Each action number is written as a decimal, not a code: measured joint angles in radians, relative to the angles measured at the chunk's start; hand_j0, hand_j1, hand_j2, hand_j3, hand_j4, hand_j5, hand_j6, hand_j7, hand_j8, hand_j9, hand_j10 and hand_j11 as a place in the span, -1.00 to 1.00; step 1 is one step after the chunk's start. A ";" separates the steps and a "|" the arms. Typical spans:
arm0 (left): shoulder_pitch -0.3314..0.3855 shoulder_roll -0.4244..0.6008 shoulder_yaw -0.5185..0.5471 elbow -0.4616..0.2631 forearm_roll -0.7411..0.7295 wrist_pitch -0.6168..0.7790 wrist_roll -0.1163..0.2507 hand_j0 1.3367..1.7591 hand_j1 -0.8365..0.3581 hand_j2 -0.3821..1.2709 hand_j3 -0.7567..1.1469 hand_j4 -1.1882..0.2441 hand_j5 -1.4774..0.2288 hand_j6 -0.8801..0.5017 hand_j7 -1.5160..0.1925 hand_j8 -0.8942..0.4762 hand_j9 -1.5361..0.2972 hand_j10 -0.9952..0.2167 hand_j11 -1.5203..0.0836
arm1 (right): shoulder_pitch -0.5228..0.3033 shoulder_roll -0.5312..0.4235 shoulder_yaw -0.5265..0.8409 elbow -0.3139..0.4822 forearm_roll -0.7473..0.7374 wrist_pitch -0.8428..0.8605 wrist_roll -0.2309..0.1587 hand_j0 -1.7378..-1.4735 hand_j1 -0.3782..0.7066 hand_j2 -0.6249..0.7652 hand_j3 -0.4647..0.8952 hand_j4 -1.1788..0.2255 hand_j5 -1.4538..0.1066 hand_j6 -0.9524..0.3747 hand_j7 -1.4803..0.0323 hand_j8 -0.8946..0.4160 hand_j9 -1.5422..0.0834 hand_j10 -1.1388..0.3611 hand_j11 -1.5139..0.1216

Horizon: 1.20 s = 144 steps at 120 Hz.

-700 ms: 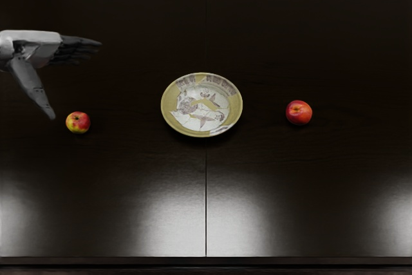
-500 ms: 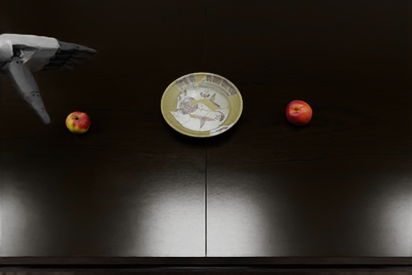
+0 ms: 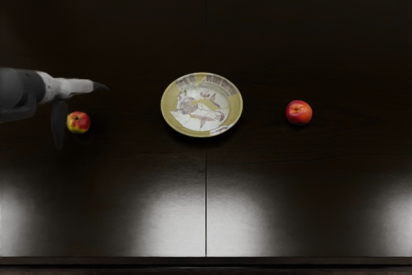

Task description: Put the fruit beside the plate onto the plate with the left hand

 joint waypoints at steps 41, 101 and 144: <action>0.094 -0.045 0.007 0.001 0.196 0.164 0.002 0.52 0.74 -0.50 -0.20 0.48 0.54 0.08 0.58 0.11 0.50 0.43 0.69 | 0.000 0.000 0.000 0.000 0.000 0.000 0.000 -0.40 -0.95 -0.10 -0.32 0.68 0.86 0.43 0.96 0.36 0.90 0.52 0.85; 0.115 -0.099 0.072 0.071 0.255 0.234 0.002 0.52 0.49 -0.47 -0.20 0.30 0.35 -0.10 0.39 -0.07 0.32 0.22 0.49 | 0.000 0.000 0.000 0.001 0.000 0.000 0.000 -0.40 -0.95 -0.10 -0.32 0.68 0.86 0.43 0.96 0.36 0.90 0.52 0.85; 0.123 -0.114 0.141 0.104 0.275 0.337 0.002 0.52 0.43 -0.46 -0.20 0.26 0.30 -0.14 0.35 -0.12 0.28 0.17 0.44 | 0.000 0.000 0.000 0.001 0.000 0.000 0.000 -0.40 -0.95 -0.10 -0.32 0.68 0.86 0.43 0.96 0.37 0.90 0.52 0.85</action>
